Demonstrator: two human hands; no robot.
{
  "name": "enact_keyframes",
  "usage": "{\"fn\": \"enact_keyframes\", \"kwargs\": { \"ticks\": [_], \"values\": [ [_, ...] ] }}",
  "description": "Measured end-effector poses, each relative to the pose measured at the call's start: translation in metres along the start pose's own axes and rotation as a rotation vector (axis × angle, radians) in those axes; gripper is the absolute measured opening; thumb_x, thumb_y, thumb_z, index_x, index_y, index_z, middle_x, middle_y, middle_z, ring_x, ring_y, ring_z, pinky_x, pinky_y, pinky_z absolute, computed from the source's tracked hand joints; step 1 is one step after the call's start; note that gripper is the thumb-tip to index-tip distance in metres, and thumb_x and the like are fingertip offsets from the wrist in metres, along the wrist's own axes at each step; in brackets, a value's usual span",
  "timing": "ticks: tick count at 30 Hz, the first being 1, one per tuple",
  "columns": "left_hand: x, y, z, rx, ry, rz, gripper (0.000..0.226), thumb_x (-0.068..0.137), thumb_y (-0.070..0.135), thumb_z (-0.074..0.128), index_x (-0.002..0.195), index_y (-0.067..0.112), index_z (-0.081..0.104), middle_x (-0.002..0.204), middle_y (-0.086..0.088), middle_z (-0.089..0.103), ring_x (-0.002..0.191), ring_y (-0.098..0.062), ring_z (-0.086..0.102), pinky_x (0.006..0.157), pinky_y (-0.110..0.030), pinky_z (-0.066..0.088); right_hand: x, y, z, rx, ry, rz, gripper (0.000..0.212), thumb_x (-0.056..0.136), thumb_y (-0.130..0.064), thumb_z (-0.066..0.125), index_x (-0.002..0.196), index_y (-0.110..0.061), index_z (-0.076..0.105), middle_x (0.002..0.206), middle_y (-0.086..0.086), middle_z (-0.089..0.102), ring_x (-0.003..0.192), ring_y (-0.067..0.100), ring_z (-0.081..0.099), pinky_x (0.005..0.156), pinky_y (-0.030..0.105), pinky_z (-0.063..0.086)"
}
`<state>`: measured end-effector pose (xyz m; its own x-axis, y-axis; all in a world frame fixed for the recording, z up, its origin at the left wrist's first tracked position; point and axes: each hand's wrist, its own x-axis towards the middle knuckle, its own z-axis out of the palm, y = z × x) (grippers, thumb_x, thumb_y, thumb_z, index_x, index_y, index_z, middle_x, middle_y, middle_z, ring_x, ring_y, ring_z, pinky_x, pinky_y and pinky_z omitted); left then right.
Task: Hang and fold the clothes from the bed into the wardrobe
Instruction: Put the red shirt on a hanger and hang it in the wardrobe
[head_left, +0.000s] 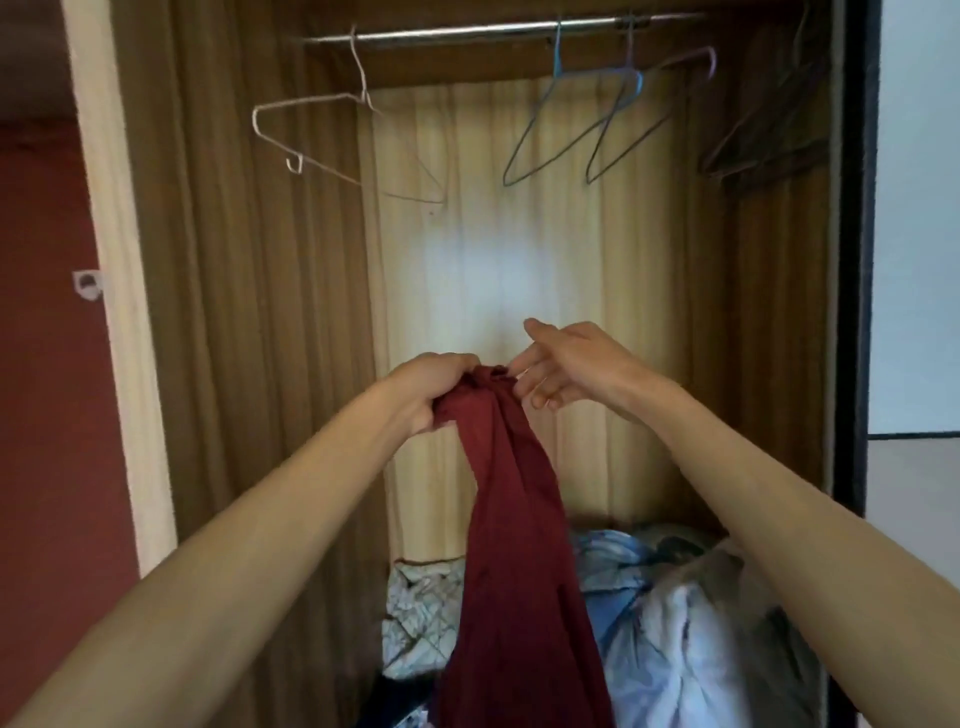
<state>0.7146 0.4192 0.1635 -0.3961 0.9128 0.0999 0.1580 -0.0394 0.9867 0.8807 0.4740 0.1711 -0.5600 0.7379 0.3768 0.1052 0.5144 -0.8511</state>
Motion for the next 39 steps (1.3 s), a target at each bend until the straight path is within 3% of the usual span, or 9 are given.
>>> {"fn": "enact_keyframes", "kwargs": {
  "ticks": [5,11,16,20,24,31,36,37,39],
  "values": [
    [0.011,0.037,-0.058,-0.066,0.137,0.098,0.031,0.099,0.006,0.048,0.069,0.01,0.055,0.037,0.002,0.054,0.026,-0.006,0.047,0.028,-0.015,0.036,0.068,-0.039,0.029,0.183,-0.048,-0.042,0.057,0.1,-0.053,0.042,0.109,-0.003,0.068,0.088,0.016,0.076,0.08,0.025,0.075,0.068,0.031,0.059],
    [0.026,0.069,-0.129,-0.097,0.272,0.204,0.033,0.102,0.0,0.04,0.074,0.006,0.057,0.04,-0.001,0.059,0.03,-0.008,0.054,0.032,-0.017,0.044,0.146,-0.105,0.082,0.284,-0.136,-0.103,0.069,0.095,-0.057,0.05,0.136,-0.002,0.048,0.099,0.023,0.073,0.087,0.027,0.075,0.081,0.035,0.061],
    [0.044,0.079,-0.176,-0.175,0.41,0.259,0.025,0.1,0.0,0.044,0.081,0.002,0.06,0.044,-0.005,0.062,0.034,-0.013,0.059,0.034,-0.022,0.048,0.202,-0.165,0.125,0.361,-0.199,-0.121,0.077,0.09,-0.064,0.052,0.151,-0.025,0.028,0.123,0.033,0.057,0.094,0.035,0.072,0.086,0.041,0.06],
    [0.05,0.08,-0.189,-0.13,0.419,0.267,0.018,0.097,0.001,0.048,0.083,0.005,0.058,0.052,-0.008,0.061,0.036,-0.014,0.058,0.037,-0.023,0.047,0.23,-0.201,0.163,0.444,-0.154,-0.164,0.068,0.09,-0.064,0.05,0.148,-0.032,0.033,0.148,0.013,0.036,0.114,0.037,0.059,0.076,0.043,0.062],
    [0.05,0.078,-0.191,-0.112,0.371,0.273,0.022,0.096,-0.003,0.045,0.08,0.007,0.058,0.068,-0.01,0.061,0.045,-0.016,0.059,0.043,-0.024,0.05,0.26,-0.217,0.192,0.308,-0.038,-0.173,0.077,0.087,-0.071,0.045,0.149,-0.027,0.036,0.15,0.008,0.037,0.124,0.031,0.048,0.088,0.042,0.057],
    [0.054,0.077,-0.192,-0.064,0.331,0.234,0.023,0.096,-0.002,0.05,0.114,-0.005,0.064,0.107,-0.023,0.07,0.084,-0.029,0.066,0.087,-0.043,0.056,0.303,-0.217,0.182,0.461,0.061,-0.289,0.041,0.095,-0.046,0.049,0.125,-0.018,0.051,0.114,0.005,0.055,0.097,0.021,0.061,0.072,0.029,0.054],
    [0.054,0.083,-0.192,-0.103,0.309,0.258,0.021,0.095,0.0,0.055,0.113,-0.002,0.066,0.097,-0.018,0.068,0.076,-0.026,0.065,0.083,-0.041,0.057,0.309,-0.2,0.145,0.612,0.035,-0.367,0.019,0.083,-0.014,0.048,0.099,-0.007,0.055,0.097,0.007,0.056,0.104,0.023,0.066,0.086,0.039,0.058],
    [0.054,0.082,-0.192,-0.105,0.316,0.261,0.022,0.096,0.0,0.054,0.115,-0.002,0.065,0.095,-0.017,0.068,0.073,-0.025,0.065,0.078,-0.039,0.058,0.307,-0.194,0.137,0.606,0.048,-0.355,0.019,0.082,-0.006,0.043,0.096,-0.003,0.055,0.103,0.009,0.058,0.104,0.023,0.067,0.085,0.04,0.059],
    [0.053,0.079,-0.191,-0.099,0.325,0.268,0.022,0.096,0.0,0.053,0.116,-0.002,0.063,0.093,-0.017,0.068,0.073,-0.026,0.065,0.075,-0.039,0.057,0.294,-0.179,0.125,0.525,0.08,-0.327,0.036,0.083,0.007,0.037,0.116,0.001,0.051,0.123,0.017,0.055,0.099,0.021,0.07,0.079,0.039,0.061]
  ]
}}
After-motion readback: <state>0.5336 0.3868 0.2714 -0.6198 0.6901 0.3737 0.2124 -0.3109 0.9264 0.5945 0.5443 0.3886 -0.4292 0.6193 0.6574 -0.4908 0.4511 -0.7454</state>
